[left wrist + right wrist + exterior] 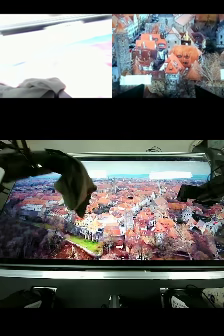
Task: Fold the shirts.
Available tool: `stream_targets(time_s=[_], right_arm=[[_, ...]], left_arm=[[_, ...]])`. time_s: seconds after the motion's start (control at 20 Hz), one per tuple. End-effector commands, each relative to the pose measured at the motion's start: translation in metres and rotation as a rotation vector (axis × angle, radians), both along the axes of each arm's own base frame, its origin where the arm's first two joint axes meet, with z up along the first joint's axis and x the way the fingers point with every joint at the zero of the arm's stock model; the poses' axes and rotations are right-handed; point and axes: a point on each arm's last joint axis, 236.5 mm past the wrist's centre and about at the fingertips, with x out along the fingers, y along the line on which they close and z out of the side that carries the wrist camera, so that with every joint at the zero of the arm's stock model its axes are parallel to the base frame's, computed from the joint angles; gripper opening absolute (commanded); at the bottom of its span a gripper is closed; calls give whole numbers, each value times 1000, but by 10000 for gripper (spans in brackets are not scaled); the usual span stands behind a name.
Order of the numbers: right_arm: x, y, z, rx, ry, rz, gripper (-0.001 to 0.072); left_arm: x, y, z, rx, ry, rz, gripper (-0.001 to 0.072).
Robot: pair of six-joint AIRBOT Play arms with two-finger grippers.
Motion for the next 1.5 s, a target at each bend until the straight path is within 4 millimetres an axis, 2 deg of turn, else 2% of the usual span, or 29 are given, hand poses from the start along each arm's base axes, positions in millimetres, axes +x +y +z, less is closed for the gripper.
stream_targets(time_s=[0.0,0.05,0.15,0.2,0.25,0.3,0.35,0.4,0.45,0.5,0.55,0.6,0.65,0.7,0.8,0.9,0.95,1.2,1.35,1.45], right_arm=[[-29,-4,37,-19,-73,-19,684],[-35,-6,44,-28,-85,-22,684],[-45,-9,49,-43,-87,-30,684],[-49,-9,47,-42,-70,-29,684],[-52,-9,43,-41,-43,-28,685],[-53,-8,38,-39,-20,-29,685],[-54,-8,31,-36,7,-29,685],[-53,-5,22,-20,35,-32,685],[-53,3,9,13,70,-18,685],[-54,19,-7,76,120,13,685],[-57,39,-25,155,175,55,685],[-64,63,-44,247,238,112,685],[-72,82,-62,325,294,150,686],[-79,96,-81,386,346,176,687],[-89,102,-115,425,409,172,687],[-98,103,-145,437,461,155,688],[-102,105,-155,447,480,162,692],[-107,119,-191,522,557,165,706],[-106,125,-207,530,591,173,706],[-107,138,-218,515,611,200,707]], left_arm=[[-84,-95,-59,30,110,-223,27],[-98,-114,-114,71,229,-238,27],[-121,-134,-210,165,426,-248,48],[-133,-141,-244,196,514,-260,337],[-141,-144,-263,217,585,-266,719],[-141,-139,-270,248,626,-265,720],[-133,-124,-265,301,621,-271,720],[-116,-102,-254,351,590,-256,720],[-88,-71,-239,396,540,-196,720],[-57,-33,-226,413,501,-101,720],[-32,4,-222,394,508,9,720],[-13,47,-229,348,576,141,720],[-3,80,-241,297,653,239,720],[4,105,-256,232,726,304,720],[12,133,-289,75,868,387,720],[23,141,-316,-36,940,432,720],[31,139,-326,-80,951,445,720],[80,105,-357,-302,907,492,720],[88,97,-380,-344,921,518,720],[92,97,-388,-344,911,531,719]])
